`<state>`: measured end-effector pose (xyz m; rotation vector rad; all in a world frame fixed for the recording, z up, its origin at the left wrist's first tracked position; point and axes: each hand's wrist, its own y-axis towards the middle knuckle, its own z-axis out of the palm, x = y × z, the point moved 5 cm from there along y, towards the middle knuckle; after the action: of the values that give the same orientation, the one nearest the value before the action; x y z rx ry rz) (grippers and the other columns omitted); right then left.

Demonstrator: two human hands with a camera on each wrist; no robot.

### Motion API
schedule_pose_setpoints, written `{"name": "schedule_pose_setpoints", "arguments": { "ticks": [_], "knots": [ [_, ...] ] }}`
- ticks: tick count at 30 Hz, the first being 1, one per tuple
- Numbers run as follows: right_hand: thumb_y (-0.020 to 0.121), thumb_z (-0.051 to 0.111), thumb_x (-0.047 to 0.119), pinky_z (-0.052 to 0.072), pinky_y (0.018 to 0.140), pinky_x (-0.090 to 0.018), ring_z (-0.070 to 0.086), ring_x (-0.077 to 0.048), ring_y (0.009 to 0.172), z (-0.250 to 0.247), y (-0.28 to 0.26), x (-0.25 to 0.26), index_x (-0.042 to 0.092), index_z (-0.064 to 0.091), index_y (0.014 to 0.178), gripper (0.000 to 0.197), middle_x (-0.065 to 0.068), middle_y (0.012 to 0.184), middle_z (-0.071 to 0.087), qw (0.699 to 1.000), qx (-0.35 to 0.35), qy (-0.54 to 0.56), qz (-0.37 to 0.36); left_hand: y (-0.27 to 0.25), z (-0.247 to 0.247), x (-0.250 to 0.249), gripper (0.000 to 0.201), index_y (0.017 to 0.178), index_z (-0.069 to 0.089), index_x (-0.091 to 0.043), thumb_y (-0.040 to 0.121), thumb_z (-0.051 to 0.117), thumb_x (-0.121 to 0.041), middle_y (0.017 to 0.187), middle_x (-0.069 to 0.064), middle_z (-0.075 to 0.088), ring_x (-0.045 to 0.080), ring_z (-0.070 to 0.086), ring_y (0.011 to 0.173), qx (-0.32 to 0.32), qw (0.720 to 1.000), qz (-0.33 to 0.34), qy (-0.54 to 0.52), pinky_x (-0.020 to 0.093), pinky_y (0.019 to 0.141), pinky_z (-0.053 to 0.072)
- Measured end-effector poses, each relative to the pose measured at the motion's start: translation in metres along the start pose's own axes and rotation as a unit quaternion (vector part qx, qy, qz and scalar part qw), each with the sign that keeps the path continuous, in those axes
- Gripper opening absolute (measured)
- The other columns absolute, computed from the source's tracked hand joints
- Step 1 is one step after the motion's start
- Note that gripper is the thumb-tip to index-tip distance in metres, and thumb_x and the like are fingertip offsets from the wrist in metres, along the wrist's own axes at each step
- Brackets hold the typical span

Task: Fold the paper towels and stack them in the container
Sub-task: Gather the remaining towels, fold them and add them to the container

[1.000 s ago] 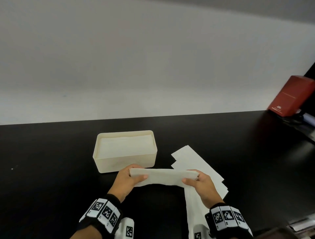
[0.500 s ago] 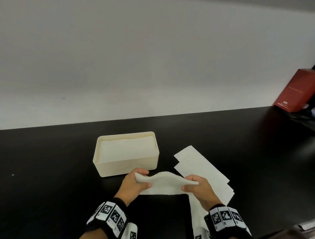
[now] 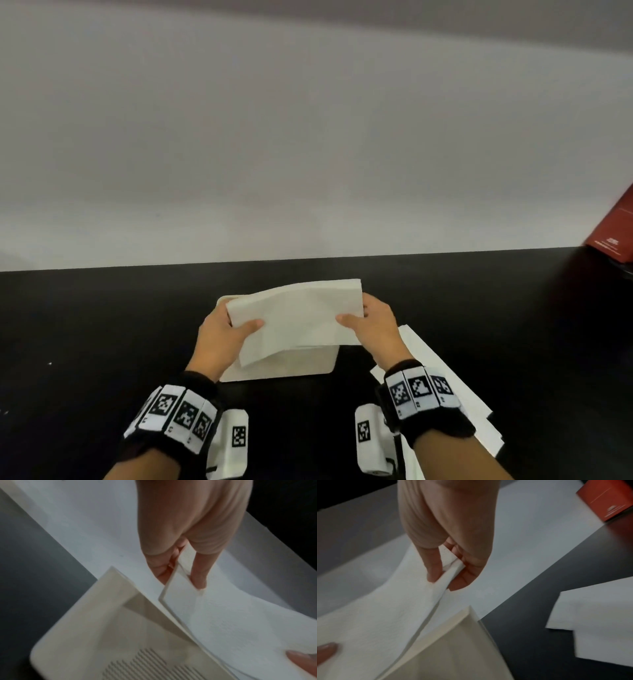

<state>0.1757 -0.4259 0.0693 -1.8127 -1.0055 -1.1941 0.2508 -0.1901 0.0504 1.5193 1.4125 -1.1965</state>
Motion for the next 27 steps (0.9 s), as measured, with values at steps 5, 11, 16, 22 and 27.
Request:
{"name": "schedule_pose_setpoints", "arguments": {
  "ticks": [5, 11, 16, 22, 27],
  "knots": [
    [0.088, 0.059, 0.005, 0.047, 0.087, -0.024, 0.053, -0.010, 0.097, 0.036, 0.030, 0.008, 0.013, 0.051, 0.124, 0.037, -0.004, 0.121, 0.060, 0.997, 0.014, -0.075, 0.007, 0.022, -0.024, 0.009, 0.047, 0.126, 0.046, -0.009, 0.084, 0.068, -0.012, 0.118, 0.008, 0.061, 0.019, 0.058, 0.101, -0.068, 0.996, -0.042, 0.030, 0.033, 0.087, 0.049],
    [0.089, 0.050, -0.002, 0.046, 0.079, -0.024, 0.052, -0.017, 0.097, 0.062, 0.042, -0.007, 0.018, 0.036, 0.135, 0.052, -0.011, 0.124, 0.053, 0.980, 0.053, -0.188, 0.033, 0.037, -0.030, 0.015, 0.053, 0.134, 0.040, -0.009, 0.086, 0.064, -0.009, 0.117, 0.013, 0.062, 0.026, 0.058, 0.109, -0.082, 0.988, -0.065, 0.113, 0.034, 0.093, 0.046],
    [0.087, 0.048, -0.004, 0.054, 0.085, -0.031, 0.060, -0.023, 0.101, 0.069, 0.046, -0.012, 0.022, 0.032, 0.140, 0.061, -0.012, 0.120, 0.053, 0.968, 0.047, -0.243, 0.052, 0.046, -0.022, 0.015, 0.048, 0.131, 0.042, -0.010, 0.088, 0.061, -0.009, 0.124, 0.012, 0.057, 0.025, 0.054, 0.114, -0.033, 0.974, -0.056, 0.217, 0.031, 0.092, 0.045],
    [0.087, 0.051, -0.002, 0.053, 0.090, -0.032, 0.058, -0.024, 0.111, 0.069, 0.047, -0.007, 0.017, 0.034, 0.141, 0.059, -0.012, 0.127, 0.050, 0.951, 0.038, -0.306, 0.039, 0.046, -0.012, 0.016, 0.048, 0.132, 0.043, -0.013, 0.088, 0.060, -0.011, 0.129, 0.009, 0.046, 0.022, 0.053, 0.110, -0.007, 0.944, -0.009, 0.328, 0.026, 0.087, 0.045],
    [0.088, 0.059, 0.014, 0.045, 0.090, -0.028, 0.050, -0.021, 0.115, 0.057, 0.045, 0.004, 0.021, 0.040, 0.135, 0.051, -0.006, 0.128, 0.046, 0.951, 0.022, -0.310, -0.008, 0.046, -0.006, 0.012, 0.050, 0.132, 0.044, -0.016, 0.086, 0.064, -0.022, 0.135, 0.008, 0.036, 0.023, 0.043, 0.121, -0.017, 0.926, 0.007, 0.378, 0.031, 0.090, 0.048]
  ]
}}
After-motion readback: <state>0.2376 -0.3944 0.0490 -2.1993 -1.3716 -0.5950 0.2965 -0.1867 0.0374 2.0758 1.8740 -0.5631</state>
